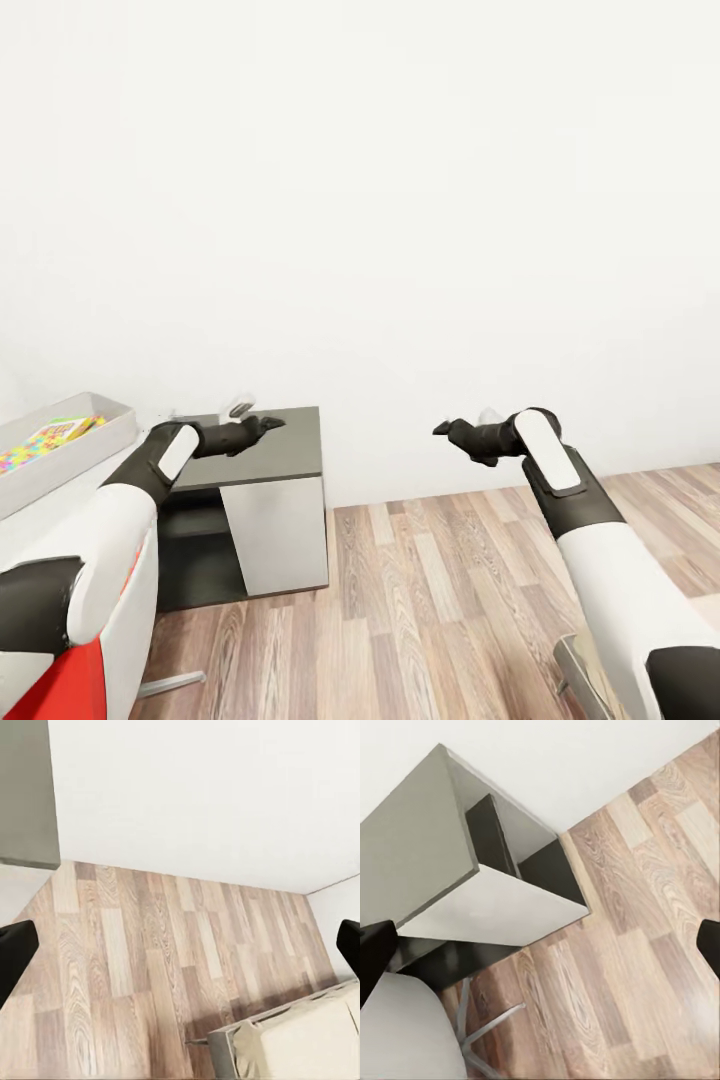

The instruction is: Put all the toys in the child's room - the three board games (two on the bed and one on the table), the two jigsaw puzzles on the table, and the tennis ball on the table - inside the toy box on the table in the child's room.

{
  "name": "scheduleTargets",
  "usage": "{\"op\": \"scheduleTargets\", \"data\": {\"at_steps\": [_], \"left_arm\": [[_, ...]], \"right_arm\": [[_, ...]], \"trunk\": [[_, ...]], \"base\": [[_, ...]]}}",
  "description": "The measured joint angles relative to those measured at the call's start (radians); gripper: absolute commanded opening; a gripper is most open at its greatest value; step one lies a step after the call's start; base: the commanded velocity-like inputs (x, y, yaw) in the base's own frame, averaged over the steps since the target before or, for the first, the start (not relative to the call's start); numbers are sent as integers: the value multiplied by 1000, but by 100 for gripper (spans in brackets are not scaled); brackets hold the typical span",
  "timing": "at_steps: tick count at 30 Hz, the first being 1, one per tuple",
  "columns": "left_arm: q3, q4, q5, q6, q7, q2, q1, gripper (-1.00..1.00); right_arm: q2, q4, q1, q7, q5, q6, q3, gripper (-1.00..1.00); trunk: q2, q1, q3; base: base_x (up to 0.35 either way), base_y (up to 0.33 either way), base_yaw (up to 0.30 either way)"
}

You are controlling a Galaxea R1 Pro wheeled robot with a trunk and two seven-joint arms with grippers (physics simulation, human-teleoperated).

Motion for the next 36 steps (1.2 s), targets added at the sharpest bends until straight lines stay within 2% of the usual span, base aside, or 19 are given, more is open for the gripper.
{"op": "scheduleTargets", "data": {"at_steps": [5, 7, 9, 11, 12, 14, 16, 24, 36], "left_arm": [[-12, 54, -3, -89, 80, -21, 7, 100], [-14, 72, -4, -122, 99, -26, 15, 100], [-16, 82, -4, -144, 109, -29, 29, 100], [-17, 85, -3, -151, 111, -29, 34, 100], [-17, 86, -3, -157, 109, -27, 39, 100], [-18, 88, -2, -160, 108, -25, 46, 100], [-18, 86, -2, -162, 107, -26, 54, 100], [-18, 81, -2, -163, 107, -29, 74, 100], [-19, 81, -3, -163, 113, -32, 78, 100]], "right_arm": [[2, 76, 2, 3, 92, -93, 35, 100], [2, 117, 3, 13, 128, -140, 68, 100], [2, 176, 3, 45, 162, -194, 126, 100], [2, 202, 3, 66, 171, -218, 154, 100], [3, 230, 4, 96, 178, -248, 192, 100], [3, 249, 4, 127, 183, -285, 234, 100], [3, 256, 5, 142, 182, -306, 252, 100], [3, 268, 18, 158, 178, -350, 270, 100], [3, 286, 40, 160, 184, -358, 271, 100]], "trunk": [[0, 0, 0], [0, 0, 0], [0, 0, 0], [0, 0, 0], [0, 0, 0], [0, 0, 0], [0, 0, 0], [0, 0, 0], [0, 0, 0]], "base": [[0, 0, 0], [0, 0, 0], [0, 0, 0], [0, 0, 0], [0, 0, 0], [-4, 0, 0], [-104, 0, 0], [-199, 0, 0], [-78, 0, 0]]}}
